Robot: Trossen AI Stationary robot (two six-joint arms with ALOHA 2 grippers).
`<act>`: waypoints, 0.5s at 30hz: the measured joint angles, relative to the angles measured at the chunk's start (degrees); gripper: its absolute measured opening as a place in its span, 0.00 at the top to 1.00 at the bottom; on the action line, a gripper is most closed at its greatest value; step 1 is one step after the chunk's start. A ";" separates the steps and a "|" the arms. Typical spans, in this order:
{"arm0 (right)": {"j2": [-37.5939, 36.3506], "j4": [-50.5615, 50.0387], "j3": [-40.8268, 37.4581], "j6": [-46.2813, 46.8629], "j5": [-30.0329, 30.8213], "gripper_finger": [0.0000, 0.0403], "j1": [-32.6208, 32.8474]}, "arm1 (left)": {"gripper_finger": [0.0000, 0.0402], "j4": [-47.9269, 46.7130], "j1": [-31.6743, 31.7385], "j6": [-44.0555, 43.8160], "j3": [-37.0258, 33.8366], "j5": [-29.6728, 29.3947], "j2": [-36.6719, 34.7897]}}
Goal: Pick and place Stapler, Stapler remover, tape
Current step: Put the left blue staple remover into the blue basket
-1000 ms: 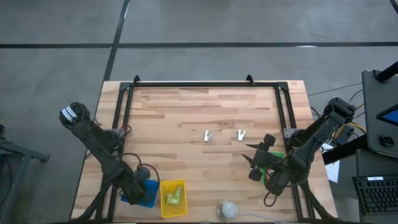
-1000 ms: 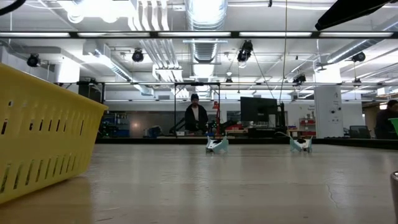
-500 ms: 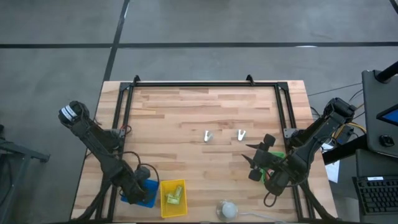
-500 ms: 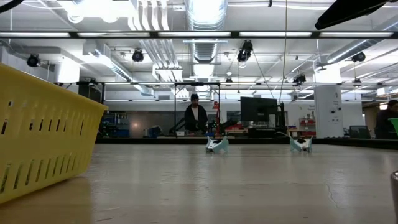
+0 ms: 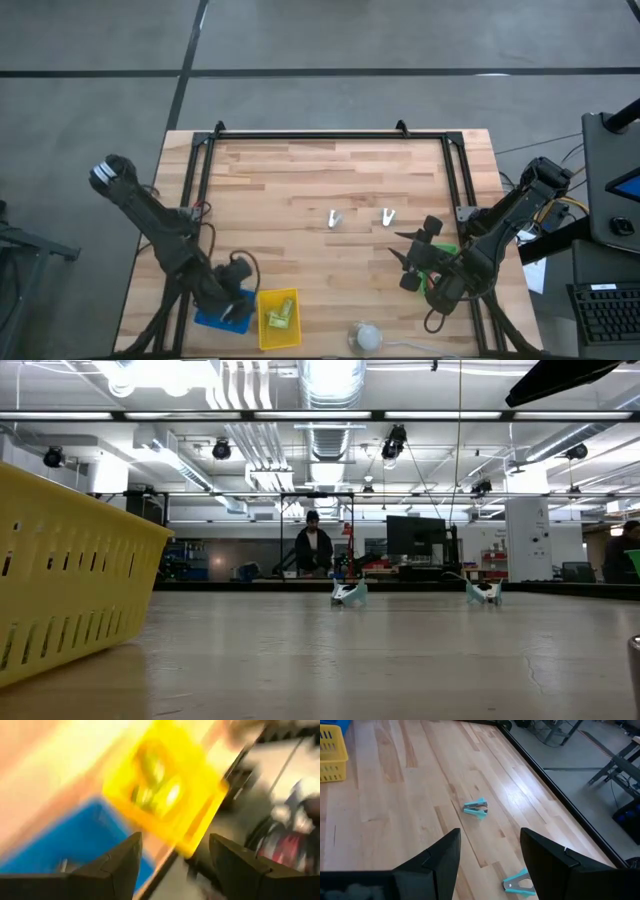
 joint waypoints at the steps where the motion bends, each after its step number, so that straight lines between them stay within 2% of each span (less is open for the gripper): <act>1: 0.00 0.01 0.00 0.00 0.03 0.50 0.00 | 0.42 0.07 0.57 0.82 0.30 -3.09 -0.73; 5: 0.00 0.11 0.00 -0.02 0.03 0.50 0.00 | 0.42 0.24 3.55 7.72 0.88 -17.29 -2.58; 8: 0.00 0.14 0.00 -0.02 0.01 0.50 0.01 | 0.42 0.36 6.70 15.77 0.86 -28.32 -2.30; 10: 0.00 0.14 0.00 -0.02 0.01 0.50 0.00 | 0.42 0.64 8.99 17.62 0.86 -34.69 -1.33; 12: -0.01 0.14 0.00 -0.02 0.01 0.50 0.00 | 0.42 0.80 12.86 19.87 0.84 -35.52 -0.18; 15: 0.00 0.16 0.00 -0.02 0.01 0.50 0.00 | 0.42 3.55 19.21 25.54 0.84 -32.83 2.06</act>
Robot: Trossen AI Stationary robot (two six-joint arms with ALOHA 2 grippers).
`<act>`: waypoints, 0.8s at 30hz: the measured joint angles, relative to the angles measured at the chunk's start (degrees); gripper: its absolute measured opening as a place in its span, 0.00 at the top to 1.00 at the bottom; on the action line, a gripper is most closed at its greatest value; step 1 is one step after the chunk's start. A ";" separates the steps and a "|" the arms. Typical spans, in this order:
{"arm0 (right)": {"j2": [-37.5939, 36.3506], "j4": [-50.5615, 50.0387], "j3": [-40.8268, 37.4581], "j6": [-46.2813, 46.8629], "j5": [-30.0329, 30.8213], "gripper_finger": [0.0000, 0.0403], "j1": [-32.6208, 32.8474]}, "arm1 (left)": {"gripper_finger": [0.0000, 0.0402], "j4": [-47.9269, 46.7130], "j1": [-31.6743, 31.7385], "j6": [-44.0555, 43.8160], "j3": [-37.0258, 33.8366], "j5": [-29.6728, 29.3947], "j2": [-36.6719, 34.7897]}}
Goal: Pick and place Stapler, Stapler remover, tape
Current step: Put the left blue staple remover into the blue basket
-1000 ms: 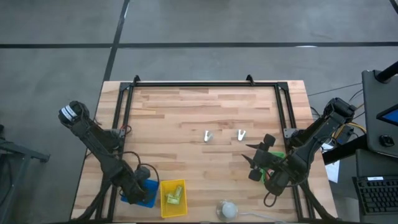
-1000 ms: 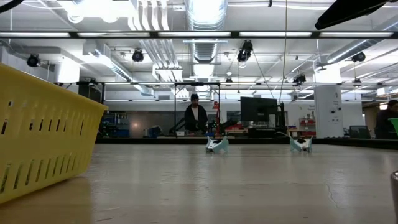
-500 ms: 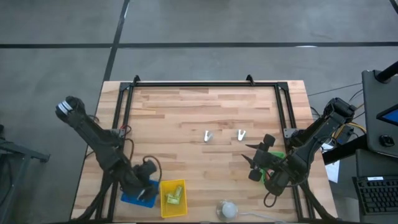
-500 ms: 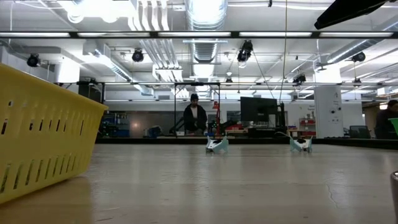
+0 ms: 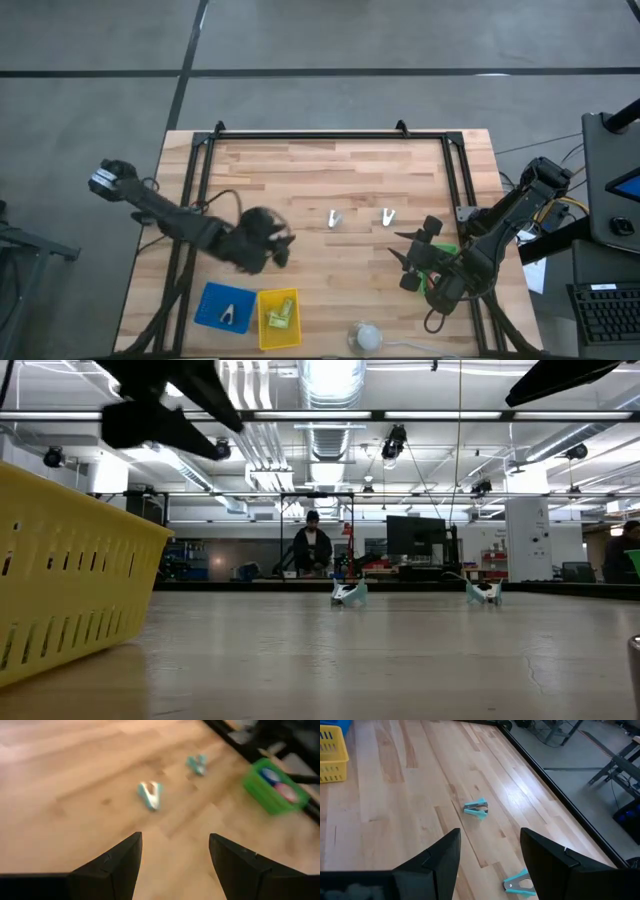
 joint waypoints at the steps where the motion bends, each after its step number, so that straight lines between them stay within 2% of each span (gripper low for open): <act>1: 0.00 0.00 0.00 0.00 0.00 0.50 0.01 | 0.42 1.18 2.11 1.26 0.00 0.14 0.95; 4: -0.01 0.02 0.00 0.00 -0.02 0.50 0.06 | 0.42 6.04 7.95 5.09 0.00 1.29 3.71; 7: 0.00 0.02 0.00 0.00 -0.05 0.50 0.04 | 0.42 10.36 14.01 10.36 0.00 6.46 6.96; 10: -0.01 0.02 0.00 0.00 -0.06 0.50 0.04 | 0.42 14.34 18.44 11.61 0.00 10.35 10.80; 17: 0.00 0.00 0.00 -0.02 -0.09 0.50 0.04 | 0.42 23.37 24.53 15.63 0.05 13.24 19.82; 24: -0.01 0.00 0.00 -0.02 -0.11 0.50 0.04 | 0.42 26.04 27.76 15.40 2.85 16.51 26.98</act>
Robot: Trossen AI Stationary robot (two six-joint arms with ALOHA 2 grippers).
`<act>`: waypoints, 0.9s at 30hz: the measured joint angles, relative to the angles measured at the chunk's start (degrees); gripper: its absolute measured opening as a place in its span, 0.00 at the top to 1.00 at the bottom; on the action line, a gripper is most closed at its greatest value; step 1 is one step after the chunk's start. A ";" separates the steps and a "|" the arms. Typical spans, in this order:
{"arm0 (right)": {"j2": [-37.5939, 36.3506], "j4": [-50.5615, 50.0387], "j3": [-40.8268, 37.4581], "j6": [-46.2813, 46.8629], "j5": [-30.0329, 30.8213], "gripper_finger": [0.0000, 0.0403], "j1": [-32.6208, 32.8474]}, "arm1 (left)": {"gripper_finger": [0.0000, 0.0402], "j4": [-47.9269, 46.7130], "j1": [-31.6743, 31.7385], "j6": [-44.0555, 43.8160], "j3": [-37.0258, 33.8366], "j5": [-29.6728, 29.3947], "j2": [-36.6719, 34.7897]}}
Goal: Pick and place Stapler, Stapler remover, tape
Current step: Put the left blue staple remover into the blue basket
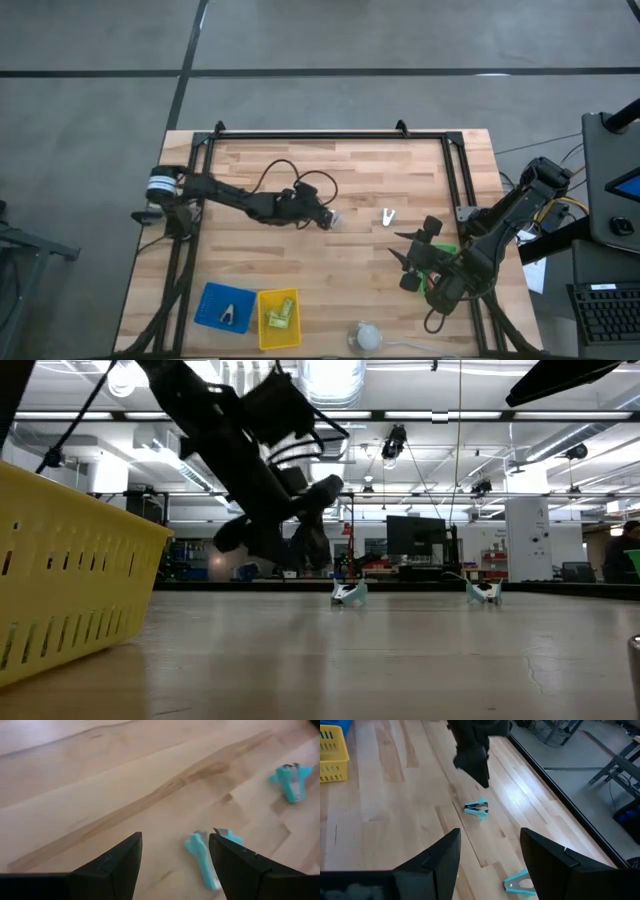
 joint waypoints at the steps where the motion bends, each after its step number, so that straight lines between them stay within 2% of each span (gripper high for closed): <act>1: 0.00 0.00 0.00 0.00 0.00 0.50 0.00 | 0.42 0.25 0.29 -0.01 0.55 0.02 0.99; 7: 0.00 0.03 0.00 0.01 -0.02 0.50 0.00 | 0.42 0.08 0.47 2.05 3.73 0.23 5.17; 17: -0.01 0.02 0.00 0.02 -0.02 0.50 0.00 | 0.42 -0.52 0.19 2.16 4.65 2.51 5.92; 27: 0.01 0.33 -0.02 0.02 -0.02 0.50 -0.02 | 0.53 -0.39 0.19 2.33 4.65 4.27 5.94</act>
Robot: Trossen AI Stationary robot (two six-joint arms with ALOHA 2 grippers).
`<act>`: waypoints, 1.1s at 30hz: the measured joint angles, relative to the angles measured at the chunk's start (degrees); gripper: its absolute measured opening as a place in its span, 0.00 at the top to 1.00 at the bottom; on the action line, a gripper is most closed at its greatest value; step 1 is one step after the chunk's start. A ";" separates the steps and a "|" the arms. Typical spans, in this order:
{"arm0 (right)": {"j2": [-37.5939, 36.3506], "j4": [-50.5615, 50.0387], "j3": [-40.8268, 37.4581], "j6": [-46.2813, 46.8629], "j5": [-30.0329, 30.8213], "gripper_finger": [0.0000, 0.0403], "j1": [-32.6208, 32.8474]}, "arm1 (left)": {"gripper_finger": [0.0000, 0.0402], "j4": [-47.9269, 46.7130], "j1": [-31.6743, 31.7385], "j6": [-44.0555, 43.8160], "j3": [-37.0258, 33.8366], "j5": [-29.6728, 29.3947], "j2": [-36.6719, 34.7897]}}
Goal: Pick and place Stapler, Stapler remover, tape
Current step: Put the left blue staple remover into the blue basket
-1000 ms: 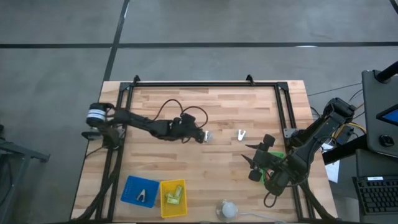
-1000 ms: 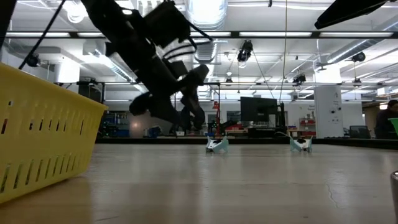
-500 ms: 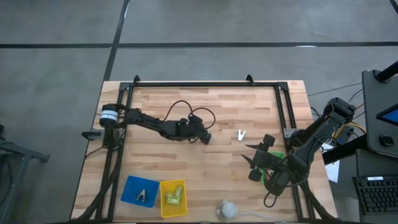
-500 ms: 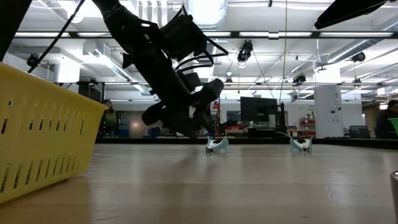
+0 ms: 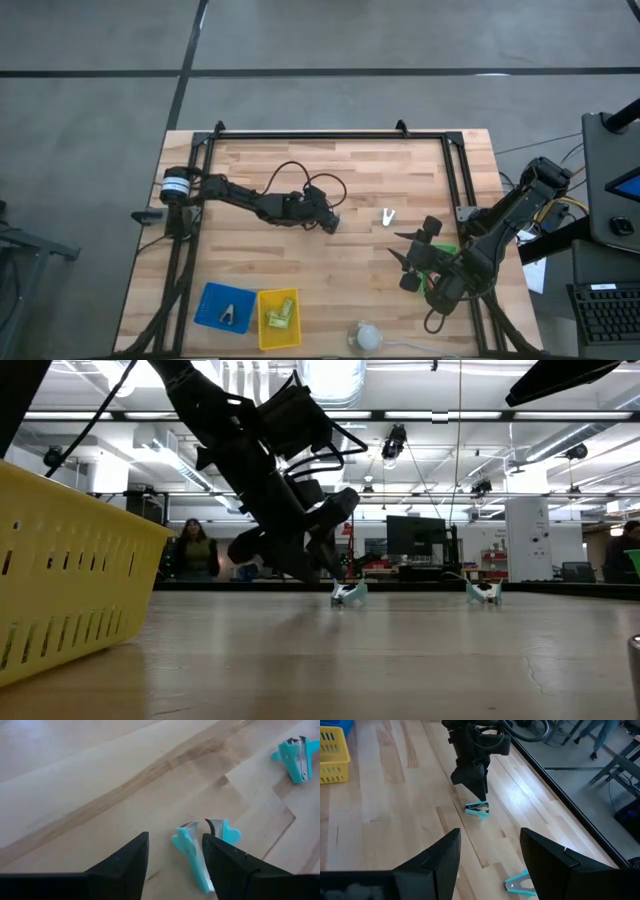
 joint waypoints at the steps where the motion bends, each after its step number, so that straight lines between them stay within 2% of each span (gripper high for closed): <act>1: 0.00 0.02 0.01 0.00 0.00 0.50 0.00 | 0.54 0.02 -0.02 0.00 -0.02 0.42 0.06; 19: 0.01 0.42 -0.02 -0.19 0.02 0.50 0.00 | 0.68 1.07 0.76 0.16 -0.04 0.41 1.84; 30: -0.02 0.50 -0.30 -0.39 0.00 0.50 0.00 | 0.91 1.79 0.76 4.95 0.04 0.66 1.77; 33: -0.01 0.52 -0.39 -0.39 0.00 0.50 0.00 | 0.98 1.30 0.88 6.24 0.02 2.44 0.96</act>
